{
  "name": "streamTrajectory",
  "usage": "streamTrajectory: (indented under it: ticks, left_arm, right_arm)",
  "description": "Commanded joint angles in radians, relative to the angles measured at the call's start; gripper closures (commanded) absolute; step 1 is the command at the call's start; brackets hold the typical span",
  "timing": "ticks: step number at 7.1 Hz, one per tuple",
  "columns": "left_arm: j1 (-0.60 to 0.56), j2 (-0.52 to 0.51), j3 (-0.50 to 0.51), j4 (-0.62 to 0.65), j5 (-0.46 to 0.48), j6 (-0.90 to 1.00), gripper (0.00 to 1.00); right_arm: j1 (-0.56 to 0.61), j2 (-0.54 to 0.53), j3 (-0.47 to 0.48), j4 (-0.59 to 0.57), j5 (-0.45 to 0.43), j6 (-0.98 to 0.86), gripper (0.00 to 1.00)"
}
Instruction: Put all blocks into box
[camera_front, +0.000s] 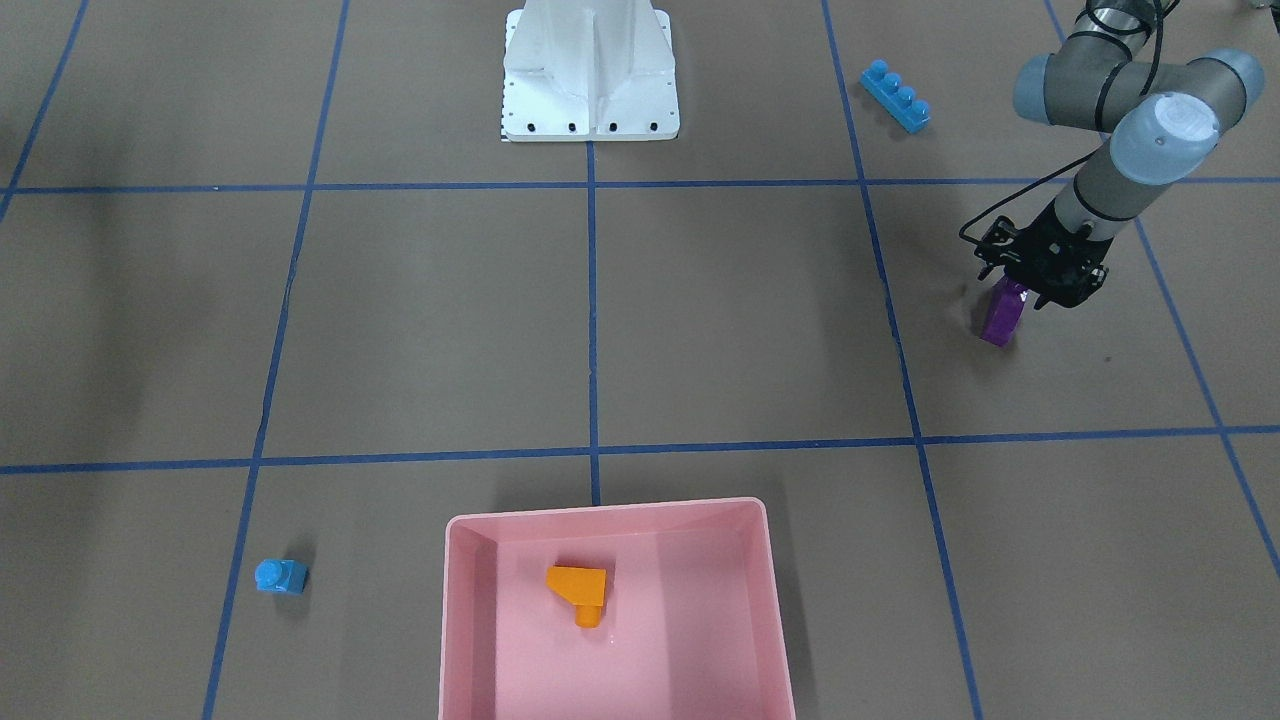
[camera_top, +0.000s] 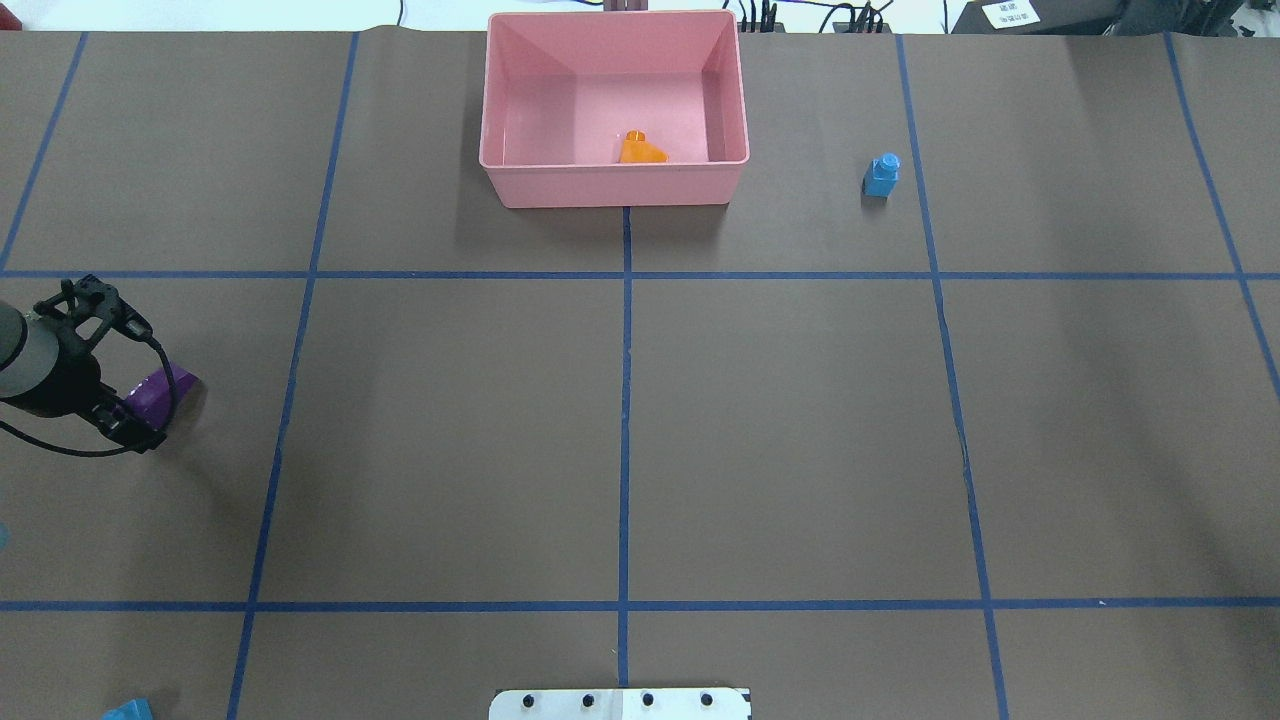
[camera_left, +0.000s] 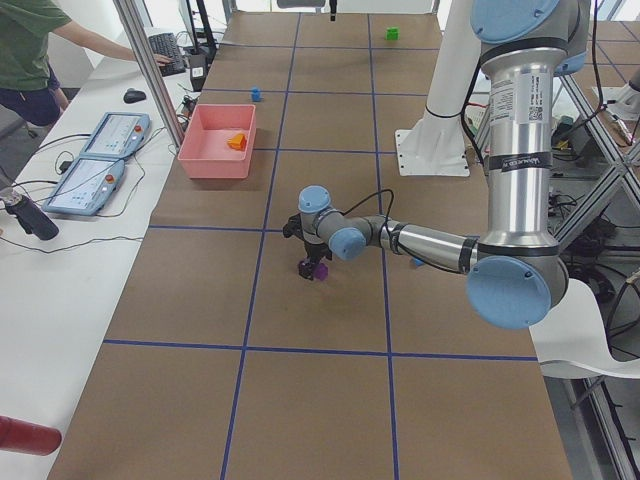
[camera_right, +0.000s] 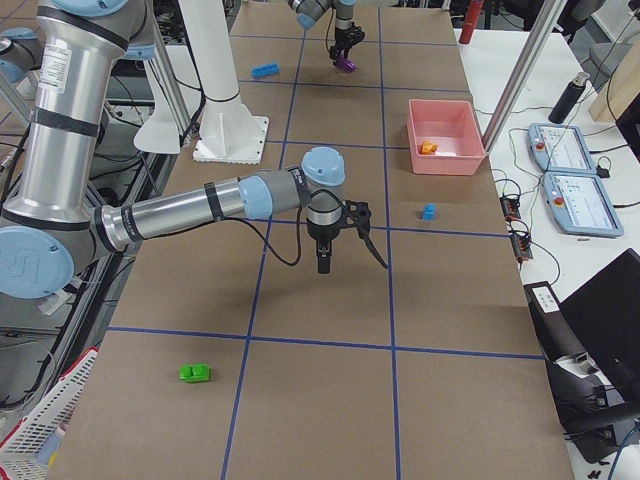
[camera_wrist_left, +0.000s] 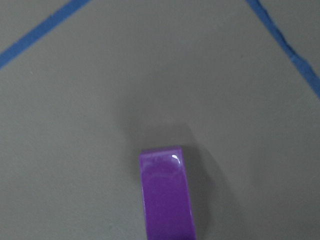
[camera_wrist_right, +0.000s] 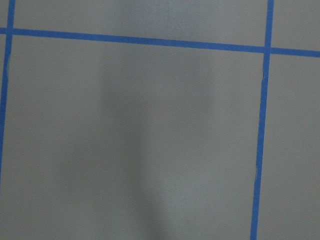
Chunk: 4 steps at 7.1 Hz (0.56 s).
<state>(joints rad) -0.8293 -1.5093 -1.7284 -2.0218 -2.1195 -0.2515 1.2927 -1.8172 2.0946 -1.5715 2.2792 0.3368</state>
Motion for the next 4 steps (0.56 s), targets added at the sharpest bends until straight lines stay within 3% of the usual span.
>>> streamTrajectory:
  ticks: [1,3,4]
  left_arm:
    - [0.002,0.003,-0.005,0.0,0.0,-0.021,0.99]
    - [-0.001,0.006,-0.026,-0.001,-0.008,-0.035,1.0]
    - [-0.001,0.005,-0.063,-0.001,-0.005,-0.152,1.0]
  right_arm:
    - [-0.001,-0.001,-0.001,0.001,0.002,0.001,0.0]
    - [-0.001,0.001,0.001,0.001,0.0,0.001,0.0]
    - [-0.001,0.009,-0.004,0.005,0.0,0.001,0.0]
